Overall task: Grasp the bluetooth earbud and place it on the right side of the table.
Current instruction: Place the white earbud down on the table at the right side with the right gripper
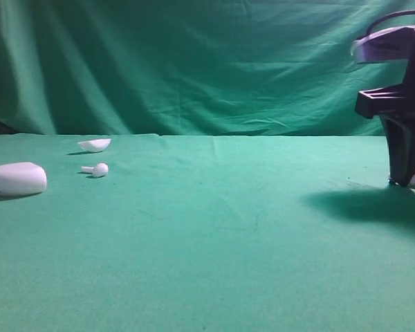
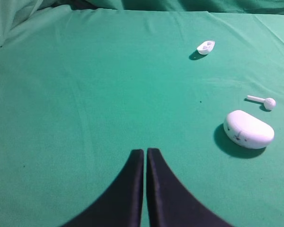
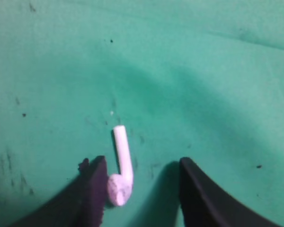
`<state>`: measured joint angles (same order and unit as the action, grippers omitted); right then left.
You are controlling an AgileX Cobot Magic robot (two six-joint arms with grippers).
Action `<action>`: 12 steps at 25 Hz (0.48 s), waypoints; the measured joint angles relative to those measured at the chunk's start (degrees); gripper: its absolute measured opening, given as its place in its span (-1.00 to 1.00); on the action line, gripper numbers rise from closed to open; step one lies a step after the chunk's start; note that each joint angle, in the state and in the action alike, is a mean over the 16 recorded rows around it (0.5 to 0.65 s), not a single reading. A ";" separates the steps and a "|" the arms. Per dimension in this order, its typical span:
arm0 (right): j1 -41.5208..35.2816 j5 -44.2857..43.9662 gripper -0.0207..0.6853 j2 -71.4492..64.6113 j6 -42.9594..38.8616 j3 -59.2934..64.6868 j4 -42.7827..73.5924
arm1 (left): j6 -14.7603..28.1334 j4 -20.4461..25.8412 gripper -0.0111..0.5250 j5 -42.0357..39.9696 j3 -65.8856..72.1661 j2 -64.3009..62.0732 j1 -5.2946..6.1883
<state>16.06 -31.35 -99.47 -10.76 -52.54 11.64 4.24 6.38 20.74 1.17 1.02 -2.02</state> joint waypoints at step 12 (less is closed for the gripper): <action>-0.01 -6.70 0.21 7.80 -0.07 -2.14 -0.98 | 0.00 0.00 -0.96 0.00 0.00 0.00 0.00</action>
<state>16.05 -38.05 -91.67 -10.83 -54.68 10.66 4.24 6.38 20.74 1.17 1.02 -2.02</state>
